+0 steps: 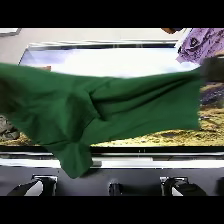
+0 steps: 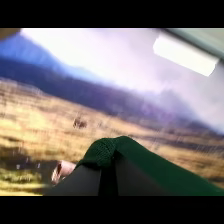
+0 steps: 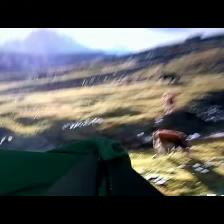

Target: Fold the clothes and pants, and hang the long-sleeved shirts on hangers.

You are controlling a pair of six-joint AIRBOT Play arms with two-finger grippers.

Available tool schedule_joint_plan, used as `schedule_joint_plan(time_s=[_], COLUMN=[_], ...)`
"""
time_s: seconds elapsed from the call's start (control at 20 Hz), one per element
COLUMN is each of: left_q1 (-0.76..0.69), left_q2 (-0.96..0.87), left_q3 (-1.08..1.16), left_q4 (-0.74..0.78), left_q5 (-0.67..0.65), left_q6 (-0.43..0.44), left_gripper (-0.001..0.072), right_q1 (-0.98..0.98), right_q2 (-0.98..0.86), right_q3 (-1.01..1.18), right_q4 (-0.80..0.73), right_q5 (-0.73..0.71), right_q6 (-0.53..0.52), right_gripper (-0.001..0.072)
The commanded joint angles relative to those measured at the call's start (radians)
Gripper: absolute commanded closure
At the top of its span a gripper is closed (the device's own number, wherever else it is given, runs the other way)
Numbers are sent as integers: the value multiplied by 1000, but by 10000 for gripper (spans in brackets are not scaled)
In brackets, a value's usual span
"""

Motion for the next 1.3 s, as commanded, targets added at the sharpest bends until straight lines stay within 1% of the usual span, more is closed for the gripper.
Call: schedule_joint_plan(time_s=[0.0, 0.1, 0.2, 0.3, 0.4, 0.45, 0.55, 0.6, 0.65, 0.7, 0.75, 0.85, 0.9, 0.95, 1.05, 1.1, 1.15, 1.2, 1.25], left_q1=[-60, -109, -143, -166, -178, -178, -174, -163, -145, -123, -96, -33, 0, 32, 84, 105, 121, 132, 141], left_q2=[-197, -349, -511, -653, -739, -758, -752, -738, -718, -690, -655, -580, -536, -483, -377, -322, -270, -228, -190], left_q3=[-165, -261, -300, -294, -278, -273, -270, -258, -244, -232, -230, -238, -261, -305, -432, -511, -590, -658, -721], left_q4=[16, 44, 43, 24, -4, -17, -20, -21, -21, -21, -21, -20, -20, -20, -21, -23, -33, -48, -67], left_q5=[11, 131, 259, 354, 413, 433, 453, 440, 411, 375, 338, 229, 186, 169, 180, 190, 200, 210, 221], left_q6=[63, 64, 63, 63, 63, 63, 63, 63, 63, 69, 97, 166, 186, 195, 195, 195, 195, 195, 195], left_gripper=[693, 692, 692, 692, 691, 691, 684, 592, 382, 197, 109, 94, 94, 94, 95, 95, 95, 94, 95], right_q1=[1, 1, 1, 1, 1, 1, -3, -13, -32, -60, -98, -192, -251, -311, -413, -447, -465, -475, -473], right_q2=[-298, -491, -663, -793, -864, -879, -876, -867, -852, -833, -804, -745, -718, -694, -663, -659, -660, -660, -660], right_q3=[0, 0, 0, 0, 0, 0, 5, 16, 31, 43, 47, 43, 31, 7, -94, -161, -224, -288, -339], right_q4=[185, 200, 206, 236, 269, 272, 272, 272, 271, 272, 272, 291, 353, 420, 531, 556, 573, 599, 620], right_q5=[80, 24, -101, -236, -334, -374, -412, -394, -353, -301, -248, -161, -148, -124, -98, -87, -92, -111, -135], right_q6=[20, 20, 20, 20, 22, 37, 67, 73, 71, 43, -12, -125, -155, -217, -280, -298, -307, -333, -356], right_gripper=[682, 682, 682, 681, 678, 660, 551, 461, 335, 287, 287, 290, 290, 289, 286, 278, 258, 222, 222])
